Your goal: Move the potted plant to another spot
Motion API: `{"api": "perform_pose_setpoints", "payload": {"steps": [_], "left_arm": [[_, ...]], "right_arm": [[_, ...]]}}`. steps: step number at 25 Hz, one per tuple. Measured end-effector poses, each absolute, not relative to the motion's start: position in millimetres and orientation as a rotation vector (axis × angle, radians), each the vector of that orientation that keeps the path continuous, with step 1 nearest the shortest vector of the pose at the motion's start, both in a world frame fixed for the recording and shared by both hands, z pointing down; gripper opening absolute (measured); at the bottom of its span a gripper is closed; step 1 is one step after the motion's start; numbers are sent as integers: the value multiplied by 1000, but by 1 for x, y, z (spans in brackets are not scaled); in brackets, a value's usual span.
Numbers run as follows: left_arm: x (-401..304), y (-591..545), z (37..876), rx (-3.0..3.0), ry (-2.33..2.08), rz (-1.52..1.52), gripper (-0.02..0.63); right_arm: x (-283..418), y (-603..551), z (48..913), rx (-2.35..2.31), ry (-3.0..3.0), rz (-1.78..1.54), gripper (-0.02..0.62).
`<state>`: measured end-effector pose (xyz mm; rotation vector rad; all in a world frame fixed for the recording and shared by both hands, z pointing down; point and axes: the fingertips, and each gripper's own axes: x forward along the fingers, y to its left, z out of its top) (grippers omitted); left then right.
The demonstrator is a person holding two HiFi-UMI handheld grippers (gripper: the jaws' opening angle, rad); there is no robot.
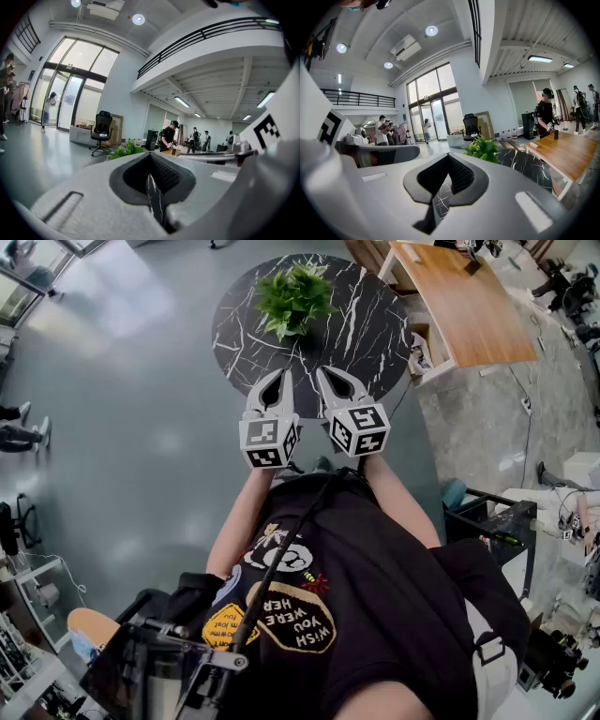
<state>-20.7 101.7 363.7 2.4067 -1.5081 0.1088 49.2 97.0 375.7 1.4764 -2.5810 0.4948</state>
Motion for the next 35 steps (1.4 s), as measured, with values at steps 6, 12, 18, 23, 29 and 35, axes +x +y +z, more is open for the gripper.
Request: {"api": "perform_pose_setpoints", "payload": {"steps": [6, 12, 18, 23, 29, 35], "left_arm": [[-16, 97, 367, 2409, -1498, 115, 5], [-16, 97, 370, 2406, -1490, 119, 5], [-28, 98, 377, 2384, -1483, 126, 5], [-45, 96, 397, 2354, -1460, 138, 5], [-57, 78, 415, 2344, -1432, 171, 5], [-51, 36, 437, 2338, -1456, 183, 5]], "right_arm": [[53, 92, 377, 1480, -2577, 492, 2], [51, 92, 380, 1478, -2574, 496, 2], [44, 90, 386, 1495, -2589, 531, 2], [27, 84, 407, 1464, -2550, 528, 3], [23, 62, 424, 1458, -2544, 553, 20], [27, 13, 454, 1371, -2531, 596, 32]]}}
